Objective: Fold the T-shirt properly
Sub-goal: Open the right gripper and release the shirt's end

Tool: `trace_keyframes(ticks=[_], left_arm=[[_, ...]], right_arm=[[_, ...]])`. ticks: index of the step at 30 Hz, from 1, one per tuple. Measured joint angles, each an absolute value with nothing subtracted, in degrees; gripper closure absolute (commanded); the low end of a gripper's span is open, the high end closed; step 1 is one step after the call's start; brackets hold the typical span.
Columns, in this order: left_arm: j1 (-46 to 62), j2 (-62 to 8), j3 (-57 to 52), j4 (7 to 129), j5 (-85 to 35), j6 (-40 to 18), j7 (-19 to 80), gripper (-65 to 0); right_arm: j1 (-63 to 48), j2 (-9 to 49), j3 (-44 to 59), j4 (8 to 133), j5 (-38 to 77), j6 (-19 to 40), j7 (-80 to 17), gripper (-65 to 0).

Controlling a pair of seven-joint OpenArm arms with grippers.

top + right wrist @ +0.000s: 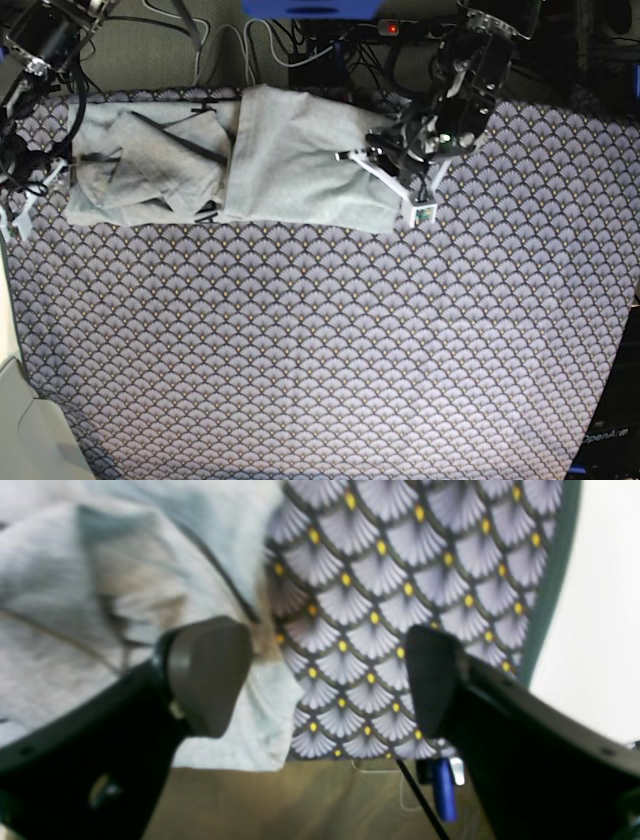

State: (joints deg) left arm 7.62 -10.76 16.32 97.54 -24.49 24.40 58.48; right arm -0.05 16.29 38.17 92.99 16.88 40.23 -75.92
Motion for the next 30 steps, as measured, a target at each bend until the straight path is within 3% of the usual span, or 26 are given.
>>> trace_keyframes(ticks=[30], left_arm=[[7.57,-10.74,16.32,97.54,-24.29,24.4,58.48,-0.3]], right_arm=[[0.32,13.65,34.74,91.66,17.45,40.21,-74.24,-53.5]])
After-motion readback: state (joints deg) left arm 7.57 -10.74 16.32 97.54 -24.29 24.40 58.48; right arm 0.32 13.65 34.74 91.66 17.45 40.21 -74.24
